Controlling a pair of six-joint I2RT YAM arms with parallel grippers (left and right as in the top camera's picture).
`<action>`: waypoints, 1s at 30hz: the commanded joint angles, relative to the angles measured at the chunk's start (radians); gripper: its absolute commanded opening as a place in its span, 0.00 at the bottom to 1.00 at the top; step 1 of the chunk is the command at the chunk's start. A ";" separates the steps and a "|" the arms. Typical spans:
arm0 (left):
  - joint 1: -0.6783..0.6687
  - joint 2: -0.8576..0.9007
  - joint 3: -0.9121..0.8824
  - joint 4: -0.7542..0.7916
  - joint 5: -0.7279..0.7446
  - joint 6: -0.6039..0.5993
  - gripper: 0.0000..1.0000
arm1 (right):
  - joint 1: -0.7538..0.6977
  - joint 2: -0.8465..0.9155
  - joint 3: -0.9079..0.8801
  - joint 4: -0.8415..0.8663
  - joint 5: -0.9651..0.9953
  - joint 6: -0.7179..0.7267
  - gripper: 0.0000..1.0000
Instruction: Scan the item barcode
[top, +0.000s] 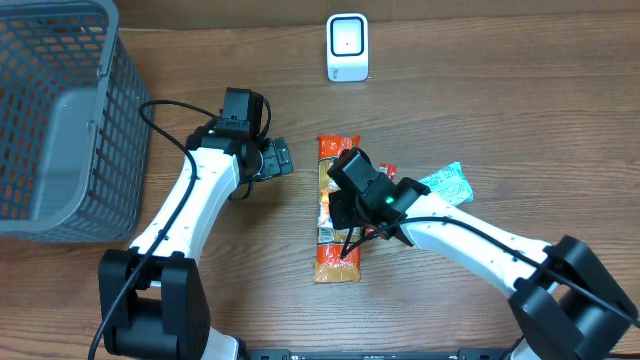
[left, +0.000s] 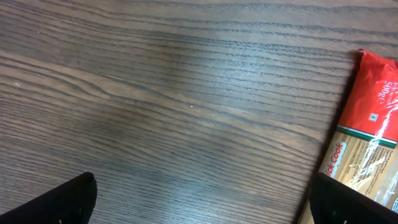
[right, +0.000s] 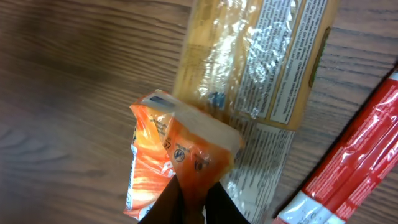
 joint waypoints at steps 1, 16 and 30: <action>-0.001 -0.012 0.009 0.002 0.002 -0.004 1.00 | 0.004 0.023 -0.005 0.005 0.026 0.006 0.17; -0.001 -0.012 0.009 0.001 0.002 -0.004 1.00 | -0.071 -0.141 0.198 -0.223 0.026 0.006 0.46; -0.001 -0.012 0.009 0.001 0.002 -0.004 1.00 | -0.404 -0.223 0.177 -0.617 0.045 0.356 0.64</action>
